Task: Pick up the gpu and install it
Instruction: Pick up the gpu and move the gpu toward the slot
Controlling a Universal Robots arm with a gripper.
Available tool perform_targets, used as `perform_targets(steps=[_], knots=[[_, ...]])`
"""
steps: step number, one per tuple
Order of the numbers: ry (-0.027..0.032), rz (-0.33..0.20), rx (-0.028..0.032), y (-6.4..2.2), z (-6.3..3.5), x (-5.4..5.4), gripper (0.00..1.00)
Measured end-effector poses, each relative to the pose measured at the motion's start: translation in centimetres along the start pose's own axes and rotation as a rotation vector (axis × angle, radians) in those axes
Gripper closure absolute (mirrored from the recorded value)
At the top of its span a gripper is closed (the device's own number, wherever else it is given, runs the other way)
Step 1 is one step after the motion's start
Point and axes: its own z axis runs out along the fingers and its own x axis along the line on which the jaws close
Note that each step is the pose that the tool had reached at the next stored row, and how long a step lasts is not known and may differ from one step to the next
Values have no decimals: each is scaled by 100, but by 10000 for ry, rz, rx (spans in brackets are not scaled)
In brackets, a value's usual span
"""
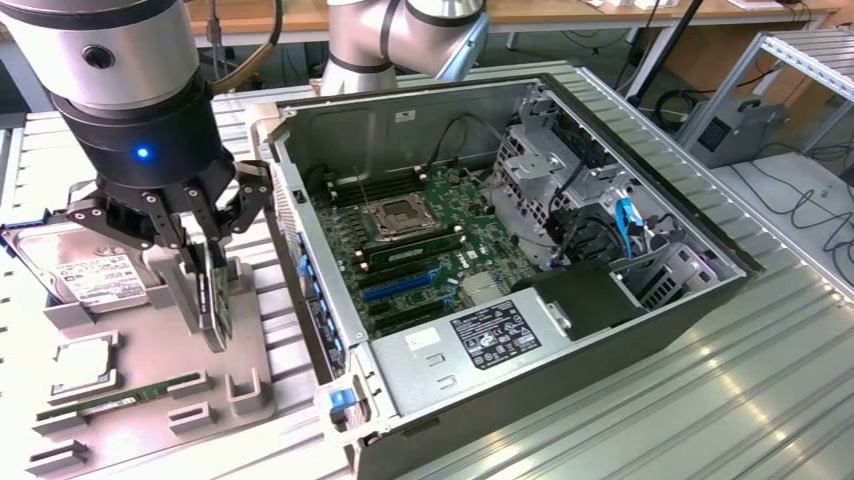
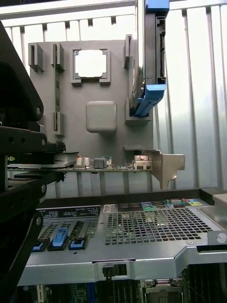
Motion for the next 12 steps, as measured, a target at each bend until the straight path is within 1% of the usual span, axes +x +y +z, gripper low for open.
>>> perform_targets(steps=[12], knots=[[0,0,0,2,-69,-2,74]])
